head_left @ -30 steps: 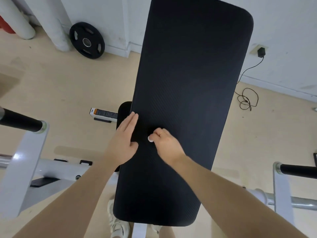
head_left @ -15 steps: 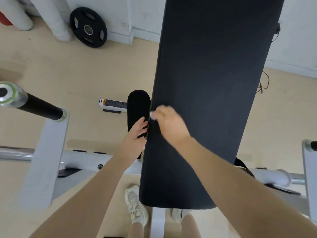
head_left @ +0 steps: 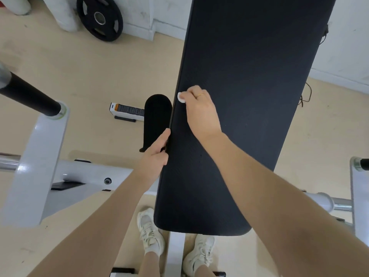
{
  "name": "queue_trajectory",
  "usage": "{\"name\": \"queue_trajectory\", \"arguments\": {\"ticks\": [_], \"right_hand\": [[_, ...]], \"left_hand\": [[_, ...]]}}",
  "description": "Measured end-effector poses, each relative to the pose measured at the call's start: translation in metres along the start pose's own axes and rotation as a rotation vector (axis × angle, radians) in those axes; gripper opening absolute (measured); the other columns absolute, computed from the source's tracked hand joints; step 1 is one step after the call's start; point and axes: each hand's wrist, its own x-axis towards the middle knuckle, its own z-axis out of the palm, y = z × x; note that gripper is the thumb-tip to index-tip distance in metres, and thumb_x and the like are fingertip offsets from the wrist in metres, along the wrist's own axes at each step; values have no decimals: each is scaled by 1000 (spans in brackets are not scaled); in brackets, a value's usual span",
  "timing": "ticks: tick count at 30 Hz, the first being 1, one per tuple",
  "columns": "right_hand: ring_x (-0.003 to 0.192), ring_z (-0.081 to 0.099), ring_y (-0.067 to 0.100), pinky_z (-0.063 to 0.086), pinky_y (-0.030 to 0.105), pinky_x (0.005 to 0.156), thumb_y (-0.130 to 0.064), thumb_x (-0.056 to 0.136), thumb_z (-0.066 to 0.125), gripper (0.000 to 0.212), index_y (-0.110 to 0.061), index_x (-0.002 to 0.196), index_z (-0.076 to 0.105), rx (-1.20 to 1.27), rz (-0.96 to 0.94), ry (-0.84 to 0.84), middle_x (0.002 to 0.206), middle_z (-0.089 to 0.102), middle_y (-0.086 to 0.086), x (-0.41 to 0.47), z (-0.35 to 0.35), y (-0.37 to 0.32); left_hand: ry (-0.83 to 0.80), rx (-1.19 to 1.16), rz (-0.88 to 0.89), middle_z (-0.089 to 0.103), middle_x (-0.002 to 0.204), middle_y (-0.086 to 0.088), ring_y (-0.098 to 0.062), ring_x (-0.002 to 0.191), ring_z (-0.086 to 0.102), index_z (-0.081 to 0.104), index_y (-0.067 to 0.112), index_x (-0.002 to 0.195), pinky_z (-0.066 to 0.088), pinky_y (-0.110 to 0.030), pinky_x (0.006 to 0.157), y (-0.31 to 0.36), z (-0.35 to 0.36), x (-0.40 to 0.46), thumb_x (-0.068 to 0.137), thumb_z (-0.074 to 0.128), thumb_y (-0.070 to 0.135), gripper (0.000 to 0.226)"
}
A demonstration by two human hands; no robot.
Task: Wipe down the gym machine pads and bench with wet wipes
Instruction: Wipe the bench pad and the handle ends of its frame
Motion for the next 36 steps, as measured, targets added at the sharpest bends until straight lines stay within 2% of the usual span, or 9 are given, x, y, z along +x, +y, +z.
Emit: {"name": "queue_trajectory", "arguments": {"ticks": [5, 10, 12, 15, 21, 25, 31, 33, 36], "right_hand": [[75, 58, 29, 53, 31, 66, 15, 61, 70, 40, -3, 97, 66, 50, -177, -88, 93, 64, 14, -83, 20, 1], [70, 58, 26, 56, 34, 62, 7, 58, 77, 33, -2, 88, 67, 70, -274, -295, 86, 63, 13, -130, 18, -4], [68, 59, 30, 55, 36, 60, 10, 62, 73, 27, -1, 86, 67, 115, -263, -233, 82, 62, 15, -107, 4, 5], [68, 59, 33, 53, 34, 62, 17, 65, 65, 26, 1, 86, 68, 123, -134, 67, 81, 62, 18, -47, -26, 30], [65, 54, 31, 49, 32, 52, 22, 65, 60, 28, 0, 82, 65, -21, -145, 121, 82, 61, 16, -4, -28, 64], [68, 58, 28, 48, 27, 58, 17, 61, 69, 31, -4, 84, 67, 66, -287, -25, 85, 63, 13, -74, -9, 61], [77, 58, 28, 54, 32, 64, 9, 73, 67, 26, -3, 96, 66, 157, -307, -204, 91, 62, 15, -132, -5, 51], [78, 59, 33, 52, 36, 66, 4, 79, 54, 19, -1, 92, 66, 197, -225, -27, 90, 61, 19, -103, -22, 57], [76, 60, 33, 51, 35, 66, 3, 82, 49, 19, -1, 88, 67, 160, -185, 253, 88, 60, 18, -46, -40, 78]], "left_hand": [[62, -35, 78, 29, 152, 7, -11, 140, 27, 26, 29, 145, 21, -43, 117, -11, 12, -2, 84, 30, -17, 77], [153, 260, 163, 13, 156, 11, -4, 143, 13, 10, 25, 149, 13, -30, 119, -12, 33, -5, 83, 37, -16, 82], [185, 370, 236, 10, 157, 6, -7, 144, 9, 8, 19, 150, 10, -26, 118, -11, 37, -6, 82, 41, -15, 83], [221, 732, 356, 1, 158, 3, -13, 144, 6, 6, 15, 149, 11, -14, 107, -6, 38, -6, 81, 46, -9, 83], [279, 1076, 505, 3, 158, -6, -22, 145, 5, 10, 5, 148, 12, -32, 118, 9, 40, 11, 84, 50, 17, 76], [294, 1271, 596, 12, 157, -6, -23, 145, 11, 18, 7, 147, 16, -34, 116, 7, 36, 16, 74, 31, 47, 85], [223, 1456, 588, 0, 158, -2, -19, 145, 4, 7, 10, 149, 12, -36, 116, 9, 39, 8, 77, 51, 57, 97], [210, 1524, 506, -7, 158, 1, -18, 145, 1, -3, 14, 149, 9, -33, 116, 12, 41, 10, 72, 56, 68, 111], [310, 1581, 513, 3, 158, 1, -20, 143, 9, -4, 17, 149, 14, -35, 115, 14, 45, 17, 63, 54, 77, 119]]}}
